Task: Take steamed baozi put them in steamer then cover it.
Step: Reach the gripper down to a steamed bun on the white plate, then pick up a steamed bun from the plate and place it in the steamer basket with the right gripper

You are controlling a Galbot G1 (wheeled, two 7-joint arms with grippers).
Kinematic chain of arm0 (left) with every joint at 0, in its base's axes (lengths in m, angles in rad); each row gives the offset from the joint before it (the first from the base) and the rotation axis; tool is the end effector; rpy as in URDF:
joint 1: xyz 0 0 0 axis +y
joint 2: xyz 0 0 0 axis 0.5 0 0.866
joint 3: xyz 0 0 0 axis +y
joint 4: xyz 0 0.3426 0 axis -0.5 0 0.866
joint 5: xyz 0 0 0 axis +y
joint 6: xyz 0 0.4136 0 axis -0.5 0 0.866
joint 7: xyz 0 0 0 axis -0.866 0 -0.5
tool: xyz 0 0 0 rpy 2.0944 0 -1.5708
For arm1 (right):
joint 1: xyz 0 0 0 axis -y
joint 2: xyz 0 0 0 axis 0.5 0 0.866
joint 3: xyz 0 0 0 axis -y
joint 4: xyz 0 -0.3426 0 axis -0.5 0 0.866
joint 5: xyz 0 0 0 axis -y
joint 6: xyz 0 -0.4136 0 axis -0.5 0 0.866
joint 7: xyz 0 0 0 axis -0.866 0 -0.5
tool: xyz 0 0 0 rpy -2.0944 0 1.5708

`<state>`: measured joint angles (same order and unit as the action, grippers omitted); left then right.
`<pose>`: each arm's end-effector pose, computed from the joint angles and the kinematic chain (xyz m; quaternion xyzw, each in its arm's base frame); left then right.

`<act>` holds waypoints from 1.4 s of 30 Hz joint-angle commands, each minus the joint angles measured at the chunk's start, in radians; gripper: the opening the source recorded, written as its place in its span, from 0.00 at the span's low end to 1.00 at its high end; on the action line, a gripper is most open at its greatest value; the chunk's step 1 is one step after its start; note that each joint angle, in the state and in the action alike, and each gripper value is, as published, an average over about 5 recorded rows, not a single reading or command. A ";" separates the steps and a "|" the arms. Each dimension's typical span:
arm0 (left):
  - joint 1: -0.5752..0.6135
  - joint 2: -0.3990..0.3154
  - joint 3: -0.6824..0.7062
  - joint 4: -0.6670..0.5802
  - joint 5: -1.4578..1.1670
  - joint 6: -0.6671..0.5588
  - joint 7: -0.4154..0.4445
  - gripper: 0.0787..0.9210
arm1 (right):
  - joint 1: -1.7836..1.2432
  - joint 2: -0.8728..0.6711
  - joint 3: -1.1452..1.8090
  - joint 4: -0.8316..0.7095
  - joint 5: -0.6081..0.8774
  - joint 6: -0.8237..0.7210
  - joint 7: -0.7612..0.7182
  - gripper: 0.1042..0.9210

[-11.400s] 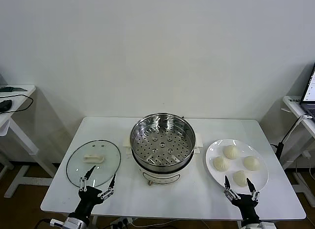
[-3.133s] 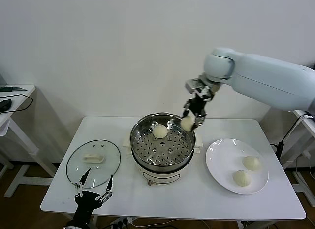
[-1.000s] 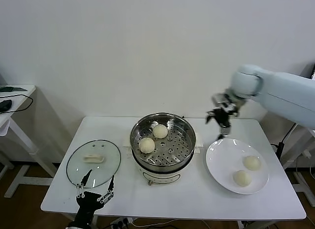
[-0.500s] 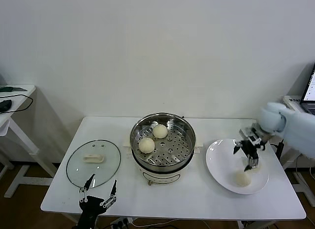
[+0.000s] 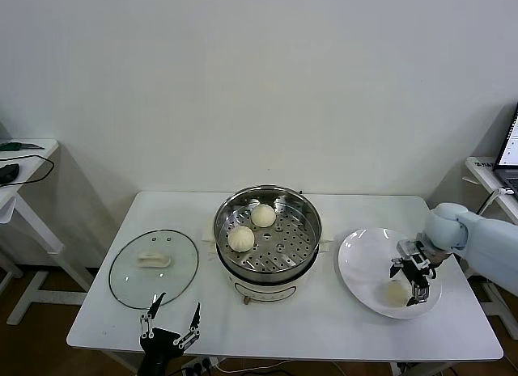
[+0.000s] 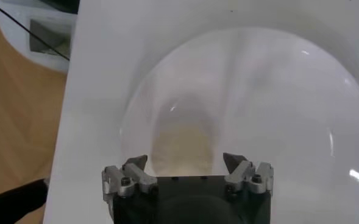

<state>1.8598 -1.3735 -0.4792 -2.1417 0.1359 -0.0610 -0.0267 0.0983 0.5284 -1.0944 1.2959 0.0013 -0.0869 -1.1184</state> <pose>0.1521 0.0082 -0.3348 -0.0787 -0.9851 -0.1271 0.0848 0.5140 -0.1924 -0.2534 0.5552 -0.4680 0.5206 0.4492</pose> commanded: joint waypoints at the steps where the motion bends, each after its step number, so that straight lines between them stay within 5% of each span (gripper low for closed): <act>1: 0.004 0.001 -0.003 -0.011 0.005 0.000 -0.002 0.88 | -0.067 -0.004 0.048 -0.006 -0.026 -0.003 0.042 0.83; 10: 0.005 0.005 -0.026 -0.040 -0.001 0.005 -0.004 0.88 | 0.169 -0.016 0.018 0.070 -0.027 0.046 -0.038 0.68; 21: 0.002 0.013 -0.043 -0.059 -0.020 0.010 -0.005 0.88 | 0.642 0.235 -0.130 0.142 -0.018 0.476 -0.100 0.67; 42: 0.007 0.014 -0.041 -0.068 -0.027 0.015 -0.008 0.88 | 0.513 0.520 -0.186 0.286 -0.244 0.793 0.038 0.69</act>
<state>1.8668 -1.3591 -0.5190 -2.2071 0.1113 -0.0479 -0.0348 0.6354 0.9326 -1.2400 1.5339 -0.1350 0.5548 -1.1206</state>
